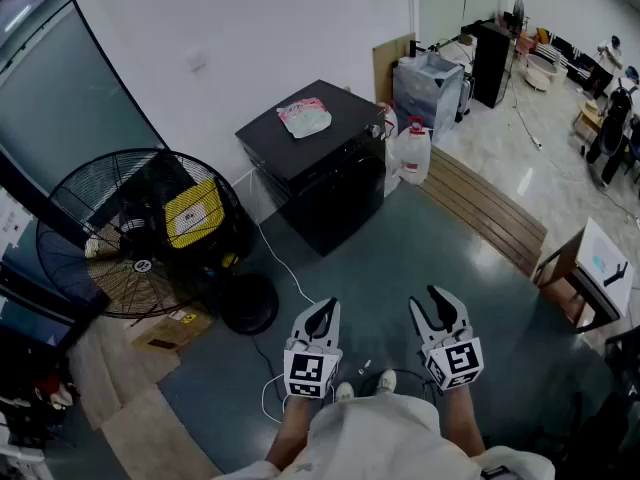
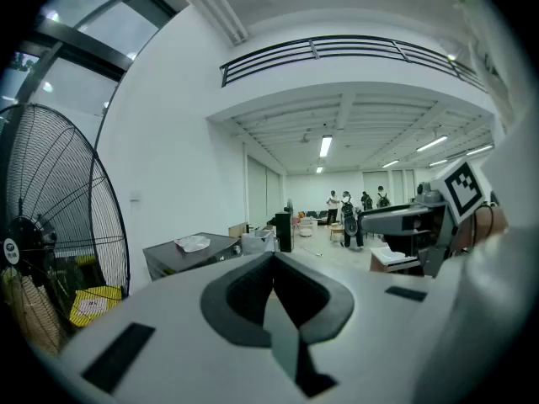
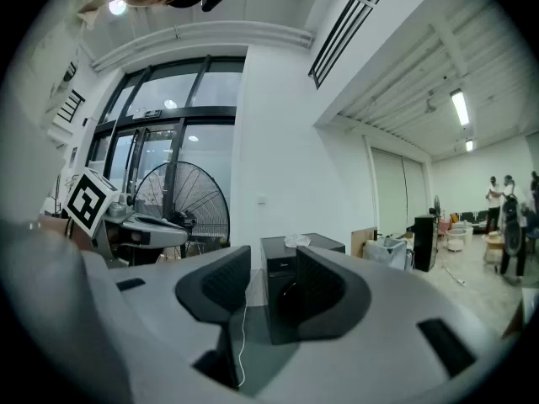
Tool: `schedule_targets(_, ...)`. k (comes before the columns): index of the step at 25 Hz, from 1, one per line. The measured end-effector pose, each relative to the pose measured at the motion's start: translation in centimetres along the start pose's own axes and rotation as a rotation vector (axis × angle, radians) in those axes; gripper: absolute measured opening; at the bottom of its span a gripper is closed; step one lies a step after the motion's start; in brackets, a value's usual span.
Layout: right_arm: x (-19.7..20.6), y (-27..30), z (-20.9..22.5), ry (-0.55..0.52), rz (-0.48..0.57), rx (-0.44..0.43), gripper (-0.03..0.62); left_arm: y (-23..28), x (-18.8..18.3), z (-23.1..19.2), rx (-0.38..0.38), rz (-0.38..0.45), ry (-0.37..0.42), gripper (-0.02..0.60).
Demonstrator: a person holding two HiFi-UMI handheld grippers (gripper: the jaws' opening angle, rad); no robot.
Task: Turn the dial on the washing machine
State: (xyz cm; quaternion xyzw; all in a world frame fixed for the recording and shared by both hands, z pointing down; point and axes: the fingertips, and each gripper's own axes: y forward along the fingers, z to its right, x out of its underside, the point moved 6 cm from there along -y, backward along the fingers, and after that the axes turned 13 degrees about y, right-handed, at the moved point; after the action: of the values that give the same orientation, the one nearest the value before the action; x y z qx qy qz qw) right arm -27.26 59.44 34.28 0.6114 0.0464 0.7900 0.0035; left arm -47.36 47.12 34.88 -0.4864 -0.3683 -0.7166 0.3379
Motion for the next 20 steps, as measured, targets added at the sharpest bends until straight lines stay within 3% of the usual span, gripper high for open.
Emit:
schedule_targets(13, -0.3, 0.3, 5.6, 0.022, 0.007, -0.018, 0.190, 3.5, -1.0, 3.8, -0.059, -0.030, -0.009, 0.014)
schedule_targets(20, -0.6, 2.7, 7.4, 0.025, -0.005, -0.038, 0.186, 6.1, -1.2, 3.3, -0.080, -0.043, 0.011, 0.012)
